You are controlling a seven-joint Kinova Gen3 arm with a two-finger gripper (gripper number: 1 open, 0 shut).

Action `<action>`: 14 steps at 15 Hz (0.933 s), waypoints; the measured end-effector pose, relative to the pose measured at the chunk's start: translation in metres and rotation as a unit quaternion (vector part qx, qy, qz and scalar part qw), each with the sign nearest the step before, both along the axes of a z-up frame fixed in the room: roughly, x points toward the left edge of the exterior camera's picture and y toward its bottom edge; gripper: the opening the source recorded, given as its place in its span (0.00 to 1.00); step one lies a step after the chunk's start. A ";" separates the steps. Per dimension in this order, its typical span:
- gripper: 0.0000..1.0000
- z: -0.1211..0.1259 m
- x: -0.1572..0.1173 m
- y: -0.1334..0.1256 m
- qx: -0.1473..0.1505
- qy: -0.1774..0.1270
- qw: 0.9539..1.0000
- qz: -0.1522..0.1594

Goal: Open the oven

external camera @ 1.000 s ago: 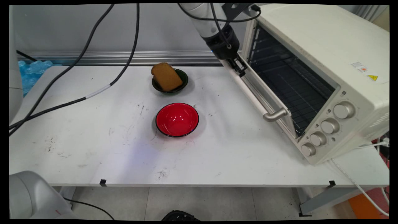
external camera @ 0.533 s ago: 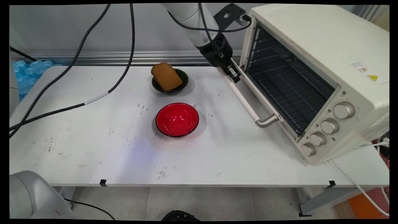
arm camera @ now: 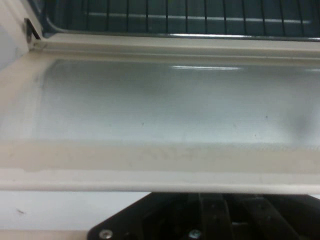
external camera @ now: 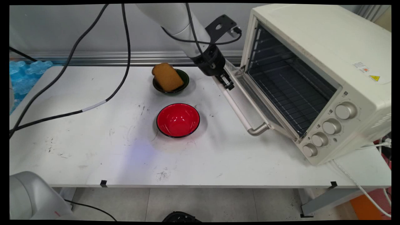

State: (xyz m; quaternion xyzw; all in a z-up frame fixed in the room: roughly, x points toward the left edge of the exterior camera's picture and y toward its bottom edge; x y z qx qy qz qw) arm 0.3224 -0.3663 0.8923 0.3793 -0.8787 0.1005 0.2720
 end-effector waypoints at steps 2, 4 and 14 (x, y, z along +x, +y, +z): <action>0.00 -0.007 0.004 0.003 0.000 0.000 1.000 0.001; 0.00 -0.013 0.007 0.006 -0.001 -0.001 1.000 0.001; 0.00 -0.036 0.028 0.022 0.000 -0.007 1.000 0.000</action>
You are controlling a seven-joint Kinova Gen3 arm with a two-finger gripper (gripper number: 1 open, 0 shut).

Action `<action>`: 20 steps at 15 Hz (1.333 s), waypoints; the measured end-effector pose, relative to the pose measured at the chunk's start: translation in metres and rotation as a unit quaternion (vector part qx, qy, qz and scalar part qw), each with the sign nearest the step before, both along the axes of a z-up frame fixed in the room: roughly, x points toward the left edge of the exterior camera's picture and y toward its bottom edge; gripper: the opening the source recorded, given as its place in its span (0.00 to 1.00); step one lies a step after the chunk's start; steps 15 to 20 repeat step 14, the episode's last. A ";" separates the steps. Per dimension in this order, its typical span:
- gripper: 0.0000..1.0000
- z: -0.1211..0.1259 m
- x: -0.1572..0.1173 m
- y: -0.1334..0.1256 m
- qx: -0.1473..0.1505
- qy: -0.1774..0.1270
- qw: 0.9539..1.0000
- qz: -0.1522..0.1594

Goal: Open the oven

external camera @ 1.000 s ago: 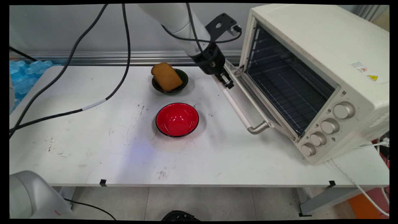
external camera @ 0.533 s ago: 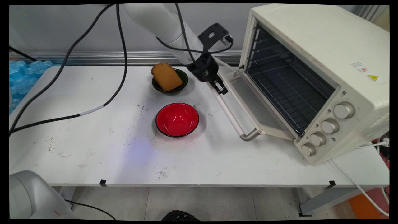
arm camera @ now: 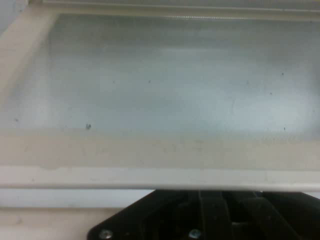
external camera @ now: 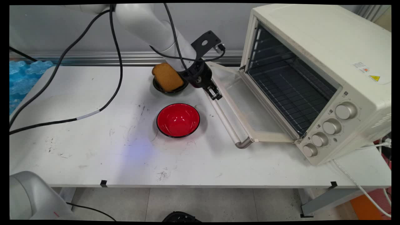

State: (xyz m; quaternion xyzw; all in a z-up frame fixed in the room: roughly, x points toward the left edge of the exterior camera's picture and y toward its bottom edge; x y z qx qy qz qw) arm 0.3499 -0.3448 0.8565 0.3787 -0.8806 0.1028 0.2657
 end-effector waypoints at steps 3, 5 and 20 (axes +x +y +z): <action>0.00 -0.002 0.005 0.006 0.000 0.000 1.000 0.000; 0.00 -0.002 0.009 0.009 -0.003 0.001 1.000 -0.001; 0.00 0.008 0.023 0.024 -0.018 0.003 1.000 -0.013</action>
